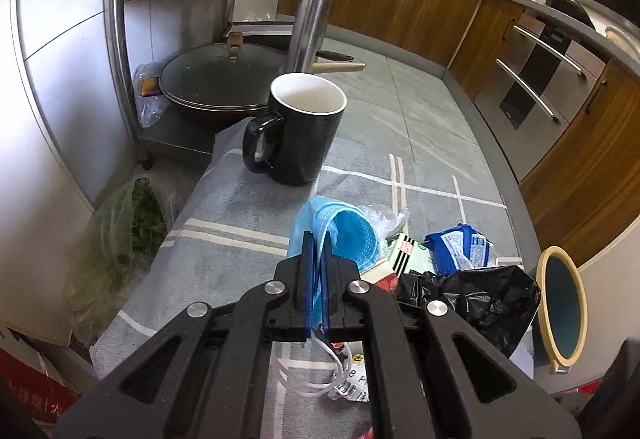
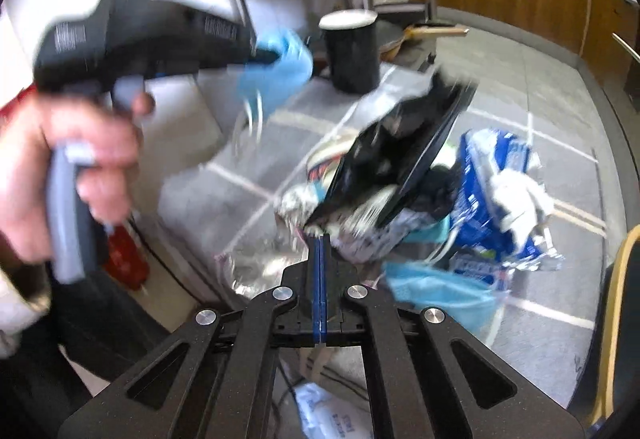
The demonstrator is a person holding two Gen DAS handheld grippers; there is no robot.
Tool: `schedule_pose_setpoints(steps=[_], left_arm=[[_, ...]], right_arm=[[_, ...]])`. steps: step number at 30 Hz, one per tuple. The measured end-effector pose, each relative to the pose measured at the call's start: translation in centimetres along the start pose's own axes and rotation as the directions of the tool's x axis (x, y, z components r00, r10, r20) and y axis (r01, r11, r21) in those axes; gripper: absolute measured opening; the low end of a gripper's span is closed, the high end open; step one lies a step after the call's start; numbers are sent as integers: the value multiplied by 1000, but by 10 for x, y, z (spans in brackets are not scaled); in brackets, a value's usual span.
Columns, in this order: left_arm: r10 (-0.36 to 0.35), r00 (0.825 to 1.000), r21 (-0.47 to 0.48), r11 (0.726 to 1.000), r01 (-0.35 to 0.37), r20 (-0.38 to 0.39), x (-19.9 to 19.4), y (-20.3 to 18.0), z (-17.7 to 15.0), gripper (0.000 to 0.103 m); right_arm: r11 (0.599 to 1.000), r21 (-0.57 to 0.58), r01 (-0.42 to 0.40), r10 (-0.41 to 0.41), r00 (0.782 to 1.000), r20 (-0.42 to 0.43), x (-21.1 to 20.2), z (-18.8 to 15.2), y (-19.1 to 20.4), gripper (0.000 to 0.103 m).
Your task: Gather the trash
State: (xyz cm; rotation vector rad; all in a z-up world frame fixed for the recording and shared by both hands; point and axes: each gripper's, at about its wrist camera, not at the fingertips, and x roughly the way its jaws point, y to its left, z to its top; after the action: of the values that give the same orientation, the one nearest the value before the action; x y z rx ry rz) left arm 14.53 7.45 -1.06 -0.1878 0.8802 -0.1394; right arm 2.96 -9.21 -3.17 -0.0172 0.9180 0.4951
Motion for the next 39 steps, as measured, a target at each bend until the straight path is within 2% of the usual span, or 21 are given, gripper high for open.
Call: schedule_pose_setpoints(steps=[8,12,14,15,16,19,23,33,39], left_arm=[[-16,1000,9,1000,16,-4,-1,-6,-3,2],[-13,1000,24,1000,13,-15,3,-11,-5,2],[-16,1000,23,1000,16,-23,5,-11,-7,2],[-14,1000,26,1000,15,-26,6,-12,-8,2],[-12,999,28,1000,13,-30,6,-12,-9,2],[-12,1000,33,999,13,-25,0,-11,-9,2],[-12,1000,18,1000,12,-5,-6,-5,-8,2],[-16,1000,2,1000,16,-10,0,0,-11,2],[-18,1000,-8,1000,18,-5,0,2,-10,2]], right_arm=[[994,107,-6,-4,996,92,-36,7,-28,1],[989,147,-30,16,995,94,-41,3,-39,1],[981,179,-72,56,994,93,-38,-1,-39,25],[976,195,-97,85,994,73,-31,-3,-37,52],[975,195,-104,94,994,62,-27,-5,-35,60],[990,104,-92,93,996,-7,-11,-13,-13,60],[996,26,-89,90,996,-27,-9,-16,3,60],[981,165,-97,95,995,22,-16,-14,-29,60],[985,139,-103,105,994,-6,-8,-19,-21,60]])
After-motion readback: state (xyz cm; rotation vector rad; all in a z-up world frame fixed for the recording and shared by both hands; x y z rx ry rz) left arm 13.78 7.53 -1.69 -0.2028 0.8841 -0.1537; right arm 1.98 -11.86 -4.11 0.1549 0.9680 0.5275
